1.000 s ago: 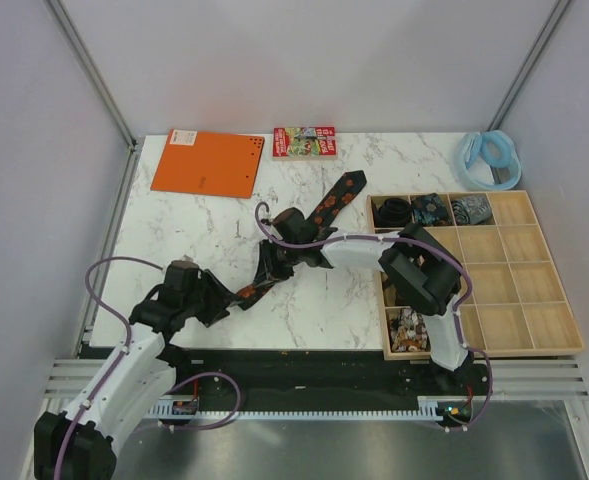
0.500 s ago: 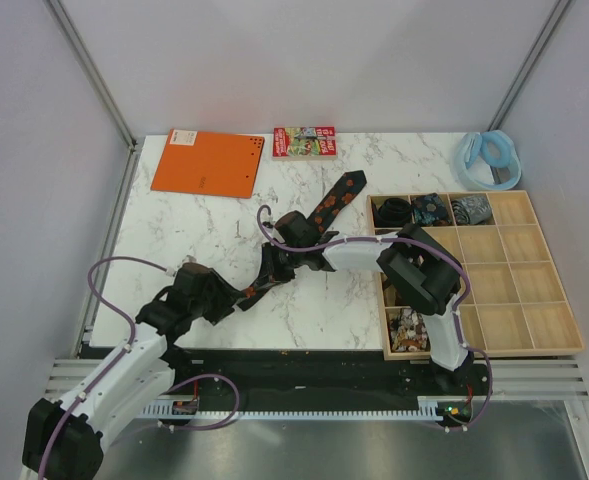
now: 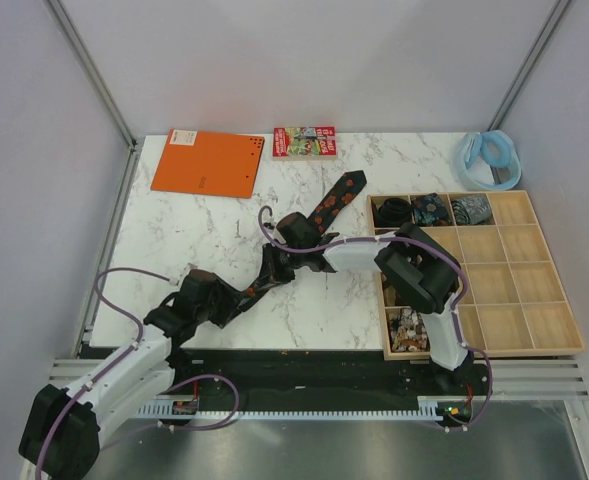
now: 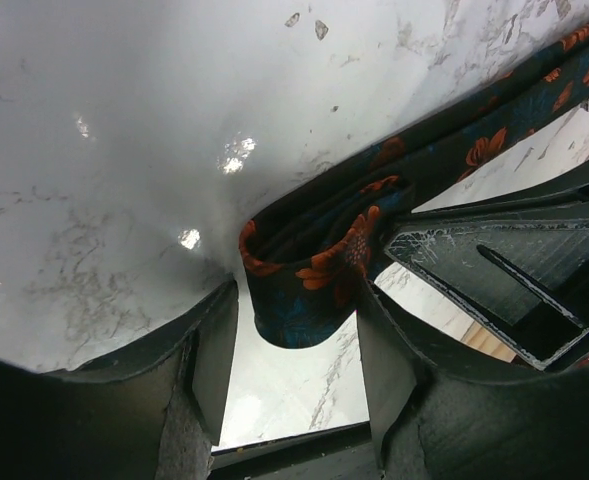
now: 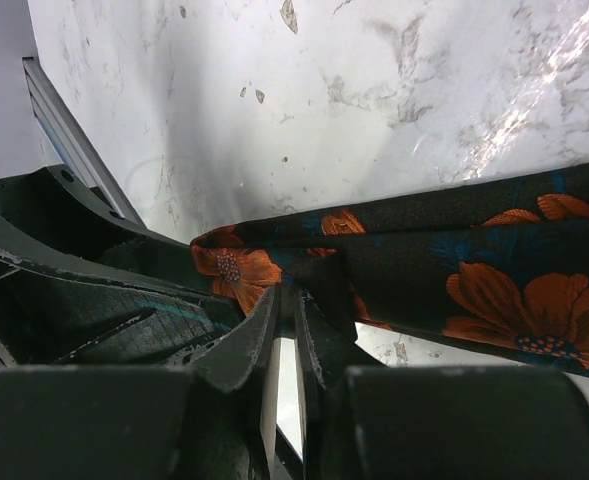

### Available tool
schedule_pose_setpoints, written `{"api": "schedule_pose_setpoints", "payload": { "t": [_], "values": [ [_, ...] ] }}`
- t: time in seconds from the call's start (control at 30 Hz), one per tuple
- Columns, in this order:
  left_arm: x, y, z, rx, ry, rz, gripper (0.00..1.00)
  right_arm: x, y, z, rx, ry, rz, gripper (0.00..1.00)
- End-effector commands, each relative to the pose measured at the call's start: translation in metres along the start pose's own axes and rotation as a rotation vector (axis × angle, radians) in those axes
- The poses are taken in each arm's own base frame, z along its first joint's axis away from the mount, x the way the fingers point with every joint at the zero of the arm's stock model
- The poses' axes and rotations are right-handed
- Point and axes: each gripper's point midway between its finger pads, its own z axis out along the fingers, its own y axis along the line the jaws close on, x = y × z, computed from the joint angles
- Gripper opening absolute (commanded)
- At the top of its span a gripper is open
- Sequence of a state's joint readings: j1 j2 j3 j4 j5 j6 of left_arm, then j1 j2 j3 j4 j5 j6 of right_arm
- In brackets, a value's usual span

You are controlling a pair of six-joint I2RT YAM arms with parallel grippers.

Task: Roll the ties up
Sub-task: Roll the tie at the center of the board.

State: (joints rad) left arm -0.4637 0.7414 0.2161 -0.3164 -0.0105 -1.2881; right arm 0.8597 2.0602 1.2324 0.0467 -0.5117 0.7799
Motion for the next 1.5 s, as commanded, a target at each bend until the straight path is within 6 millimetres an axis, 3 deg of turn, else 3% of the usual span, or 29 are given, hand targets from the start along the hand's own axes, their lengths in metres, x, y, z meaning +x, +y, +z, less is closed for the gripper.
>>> {"api": "schedule_pose_setpoints", "payload": {
  "t": [0.0, 0.17, 0.33, 0.47, 0.6, 0.73, 0.97, 1.13, 1.47],
  "values": [
    [-0.001, 0.0, 0.005, -0.004, -0.029, -0.031, 0.56, 0.004, -0.008, 0.005, -0.002, 0.008, 0.006, 0.17],
    [-0.002, 0.004, 0.008, -0.029, -0.047, -0.024, 0.52, 0.004, -0.01, 0.006, -0.001, 0.01, 0.01, 0.17],
    [-0.008, 0.004, 0.011, -0.052, -0.071, 0.015, 0.42, 0.004, -0.01, 0.005, -0.004, 0.01, 0.015, 0.17],
    [-0.009, 0.0, 0.009, -0.047, -0.072, 0.07, 0.24, 0.001, -0.004, 0.002, -0.012, 0.006, 0.016, 0.17],
    [-0.007, -0.004, -0.002, -0.049, -0.047, 0.102, 0.08, -0.004, 0.013, -0.012, -0.023, -0.016, 0.029, 0.26],
    [-0.008, -0.009, -0.021, -0.042, -0.04, 0.106, 0.05, -0.012, 0.034, -0.028, -0.028, -0.058, 0.02, 0.36],
    [-0.005, -0.022, -0.05, -0.034, -0.004, 0.1, 0.05, -0.015, 0.059, -0.043, 0.096, -0.142, -0.029, 0.36],
    [-0.005, -0.016, -0.062, -0.054, -0.001, 0.096, 0.05, -0.001, 0.061, -0.033, 0.197, -0.156, -0.053, 0.31],
    [-0.007, -0.013, -0.081, -0.036, -0.018, 0.084, 0.05, 0.028, 0.057, 0.005, 0.237, -0.106, -0.067, 0.24]
  ]
}}
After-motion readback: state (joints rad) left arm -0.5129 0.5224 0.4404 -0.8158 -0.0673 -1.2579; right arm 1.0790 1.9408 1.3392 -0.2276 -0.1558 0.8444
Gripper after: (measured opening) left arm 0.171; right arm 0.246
